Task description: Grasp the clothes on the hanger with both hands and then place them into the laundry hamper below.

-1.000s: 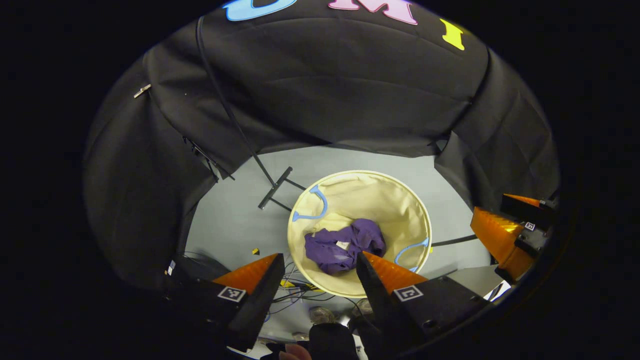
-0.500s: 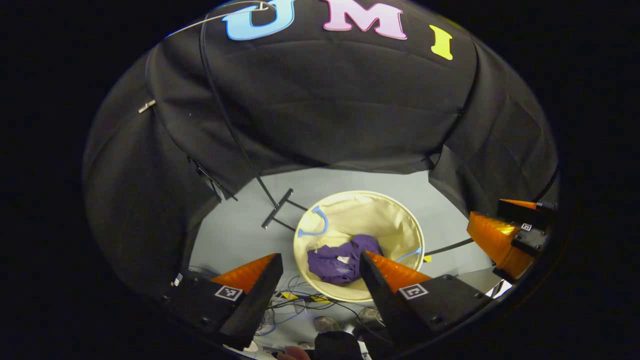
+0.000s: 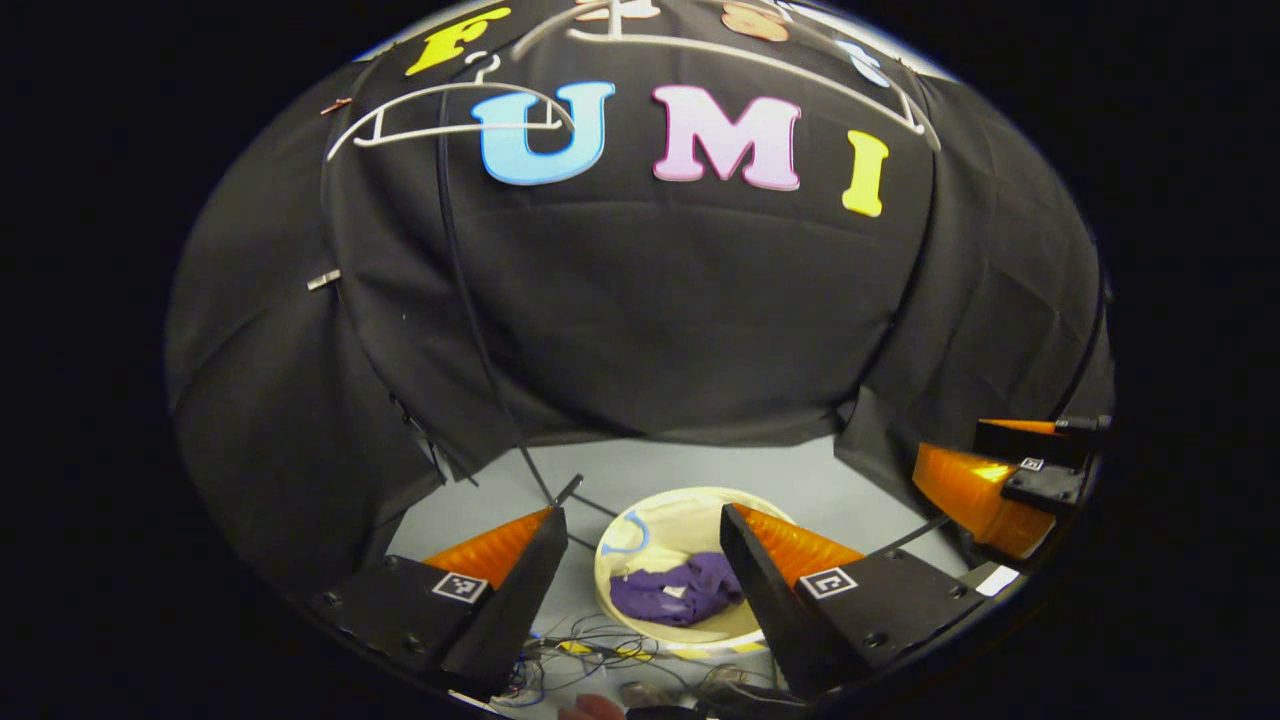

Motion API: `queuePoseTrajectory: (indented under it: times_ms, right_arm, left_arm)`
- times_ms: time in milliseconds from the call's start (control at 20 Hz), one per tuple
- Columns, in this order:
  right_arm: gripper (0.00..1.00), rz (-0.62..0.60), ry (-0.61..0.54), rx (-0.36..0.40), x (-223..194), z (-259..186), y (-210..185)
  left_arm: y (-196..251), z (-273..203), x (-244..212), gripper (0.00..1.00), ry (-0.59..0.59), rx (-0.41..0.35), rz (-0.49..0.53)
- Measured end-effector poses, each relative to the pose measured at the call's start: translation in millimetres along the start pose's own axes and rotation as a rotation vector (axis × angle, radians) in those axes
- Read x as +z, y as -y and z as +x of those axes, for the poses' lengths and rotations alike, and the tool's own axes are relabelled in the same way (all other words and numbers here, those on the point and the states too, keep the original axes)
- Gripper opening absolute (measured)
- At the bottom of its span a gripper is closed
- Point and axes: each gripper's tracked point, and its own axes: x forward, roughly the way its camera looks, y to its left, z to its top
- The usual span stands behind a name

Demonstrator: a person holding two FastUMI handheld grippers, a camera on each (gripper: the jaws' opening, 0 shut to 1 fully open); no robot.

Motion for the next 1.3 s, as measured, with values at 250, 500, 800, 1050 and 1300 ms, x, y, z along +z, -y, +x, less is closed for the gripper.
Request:
queuePoseTrajectory:
  times_ms: [250, 500, 800, 1050, 1300]
  right_arm:
    - [0.98, -0.023, 0.147, -0.021, 63, -34, -1]
    - [0.97, -0.020, 0.310, -0.026, 130, -76, -10]
    - [1.00, -0.018, 0.479, -0.028, 199, -127, -20]
    - [1.00, -0.041, 0.589, -0.033, 234, -164, -24]
    - [0.94, -0.039, 0.659, -0.035, 250, -189, -26]
  left_arm:
    - [-2, -53, 77, 0.97, 0.175, 0.002, -0.033]
    - [-11, -109, 144, 0.97, 0.341, 0.021, -0.021]
    - [-11, -159, 188, 0.97, 0.470, 0.033, -0.020]
    - [-10, -196, 210, 0.99, 0.562, 0.053, 0.002]
    - [-11, -224, 226, 0.99, 0.623, 0.051, -0.016]
